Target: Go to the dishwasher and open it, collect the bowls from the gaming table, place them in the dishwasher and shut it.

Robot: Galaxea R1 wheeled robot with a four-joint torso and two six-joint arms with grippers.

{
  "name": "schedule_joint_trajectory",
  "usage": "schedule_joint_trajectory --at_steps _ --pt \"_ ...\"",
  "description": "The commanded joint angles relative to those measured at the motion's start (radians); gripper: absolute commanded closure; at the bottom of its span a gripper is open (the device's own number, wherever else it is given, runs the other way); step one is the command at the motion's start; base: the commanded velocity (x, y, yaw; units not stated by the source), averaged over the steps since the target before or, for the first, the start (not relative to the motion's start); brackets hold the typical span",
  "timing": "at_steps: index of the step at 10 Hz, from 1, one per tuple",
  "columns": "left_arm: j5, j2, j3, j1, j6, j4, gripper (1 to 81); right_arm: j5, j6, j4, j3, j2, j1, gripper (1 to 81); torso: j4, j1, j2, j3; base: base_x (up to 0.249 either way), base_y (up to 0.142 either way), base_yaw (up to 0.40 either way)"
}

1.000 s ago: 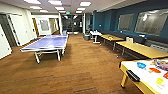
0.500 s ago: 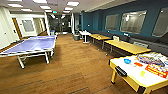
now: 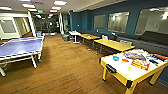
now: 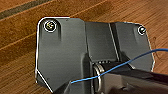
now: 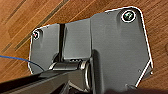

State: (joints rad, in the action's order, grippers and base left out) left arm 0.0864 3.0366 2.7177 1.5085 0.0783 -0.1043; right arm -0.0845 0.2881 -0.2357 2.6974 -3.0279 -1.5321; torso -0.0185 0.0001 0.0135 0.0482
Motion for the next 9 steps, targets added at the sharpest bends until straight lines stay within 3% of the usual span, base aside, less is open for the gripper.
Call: schedule_joint_trajectory --at_steps 1,9 --pt "-0.053 0.002 -0.002 -0.047 0.003 0.005 1.0 0.046 -0.001 0.004 -0.004 -0.004 0.045 1.0 0.0 0.0 0.0 0.0 0.0 0.0 -0.31" --pt "-0.051 0.001 -0.002 -0.047 0.003 0.005 1.0 0.046 -0.001 0.004 -0.004 -0.004 0.046 1.0 0.0 0.0 0.0 0.0 0.0 0.0 -0.309"
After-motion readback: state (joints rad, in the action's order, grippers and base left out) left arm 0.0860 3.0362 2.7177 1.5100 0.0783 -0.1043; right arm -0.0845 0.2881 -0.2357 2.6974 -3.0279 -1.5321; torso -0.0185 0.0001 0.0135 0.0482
